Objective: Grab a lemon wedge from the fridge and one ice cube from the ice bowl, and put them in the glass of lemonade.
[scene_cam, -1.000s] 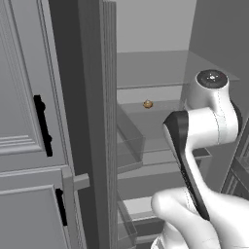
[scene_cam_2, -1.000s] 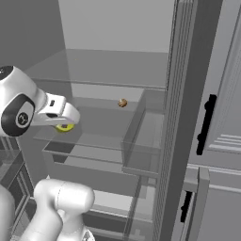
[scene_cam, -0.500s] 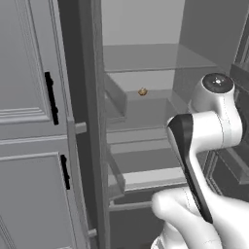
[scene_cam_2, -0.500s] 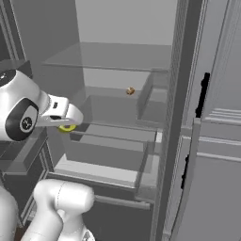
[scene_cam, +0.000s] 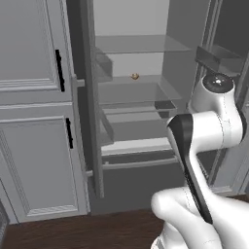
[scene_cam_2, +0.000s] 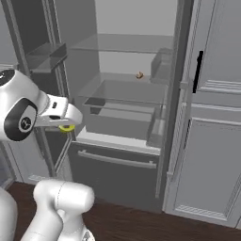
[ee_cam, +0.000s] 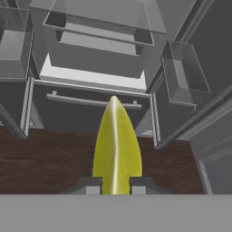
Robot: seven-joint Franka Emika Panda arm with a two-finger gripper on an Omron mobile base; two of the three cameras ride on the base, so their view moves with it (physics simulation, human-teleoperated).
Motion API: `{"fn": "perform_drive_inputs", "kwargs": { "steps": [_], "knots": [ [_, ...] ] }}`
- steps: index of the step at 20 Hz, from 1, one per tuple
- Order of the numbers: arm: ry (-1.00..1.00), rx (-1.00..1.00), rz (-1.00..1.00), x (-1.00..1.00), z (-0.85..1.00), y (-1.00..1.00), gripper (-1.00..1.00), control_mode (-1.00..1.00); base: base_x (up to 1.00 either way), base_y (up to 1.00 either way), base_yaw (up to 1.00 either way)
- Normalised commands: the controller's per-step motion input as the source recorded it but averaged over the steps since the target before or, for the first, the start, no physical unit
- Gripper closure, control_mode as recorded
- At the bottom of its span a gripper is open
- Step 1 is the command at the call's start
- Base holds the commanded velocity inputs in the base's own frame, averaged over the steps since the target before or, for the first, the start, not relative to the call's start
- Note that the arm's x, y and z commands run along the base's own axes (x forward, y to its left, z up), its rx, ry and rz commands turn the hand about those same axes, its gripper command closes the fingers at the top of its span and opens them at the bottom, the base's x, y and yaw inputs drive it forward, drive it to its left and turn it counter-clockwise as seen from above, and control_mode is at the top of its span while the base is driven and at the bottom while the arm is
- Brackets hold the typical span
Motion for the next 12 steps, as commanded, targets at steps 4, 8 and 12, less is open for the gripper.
{"fn": "perform_drive_inputs", "kwargs": {
  "steps": [4, 8, 12],
  "knots": [
    [0.00, 0.00, 0.00, 0.00, 0.00, 0.00, 1.00, 1.00, -0.89, -0.52, -0.02],
    [0.00, 0.00, 0.00, 0.00, 0.00, 0.00, 1.00, 1.00, -0.91, -0.70, -0.10],
    [0.00, 0.00, 0.00, 0.00, 0.00, 0.00, 1.00, 1.00, -0.79, -0.78, -0.17]
  ]
}}
